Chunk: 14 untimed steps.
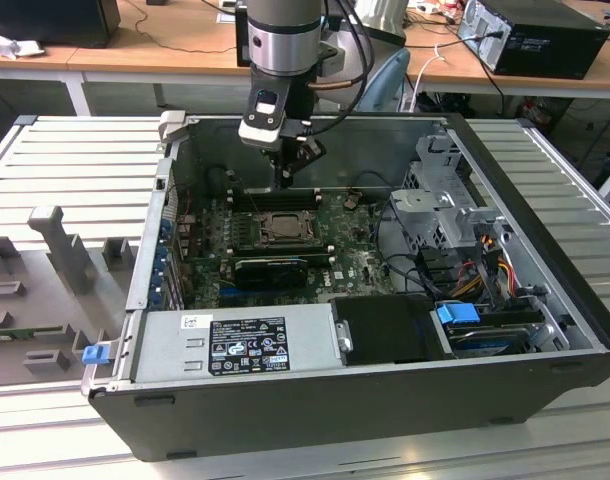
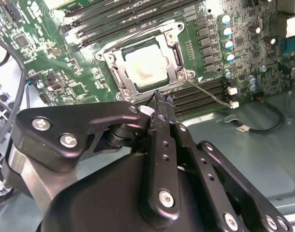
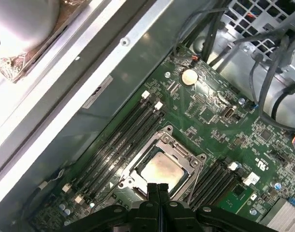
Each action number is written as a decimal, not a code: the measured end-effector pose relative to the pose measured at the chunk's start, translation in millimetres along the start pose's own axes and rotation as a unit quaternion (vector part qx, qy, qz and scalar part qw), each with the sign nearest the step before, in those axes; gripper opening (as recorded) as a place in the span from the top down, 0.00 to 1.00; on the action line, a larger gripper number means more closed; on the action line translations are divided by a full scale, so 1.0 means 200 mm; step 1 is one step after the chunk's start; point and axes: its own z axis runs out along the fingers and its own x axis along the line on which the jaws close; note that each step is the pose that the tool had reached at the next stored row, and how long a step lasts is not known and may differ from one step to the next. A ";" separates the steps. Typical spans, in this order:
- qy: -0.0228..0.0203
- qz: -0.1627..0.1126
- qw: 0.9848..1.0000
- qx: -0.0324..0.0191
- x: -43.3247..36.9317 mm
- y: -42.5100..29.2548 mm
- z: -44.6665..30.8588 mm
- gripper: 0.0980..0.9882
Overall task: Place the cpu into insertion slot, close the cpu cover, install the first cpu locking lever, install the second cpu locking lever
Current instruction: 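Install the first cpu locking lever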
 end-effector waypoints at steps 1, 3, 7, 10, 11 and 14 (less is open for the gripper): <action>0.000 -0.009 1.000 0.000 0.000 0.000 0.000 0.99; 0.001 -0.019 1.000 0.000 0.000 0.000 0.000 0.99; 0.003 -0.047 0.999 0.001 -0.001 0.001 0.000 0.99; 0.004 -0.069 0.998 0.001 -0.001 0.001 0.000 0.99; 0.004 -0.076 0.997 0.001 -0.001 0.001 0.000 0.99; 0.006 -0.107 0.994 0.001 -0.001 0.001 0.000 0.99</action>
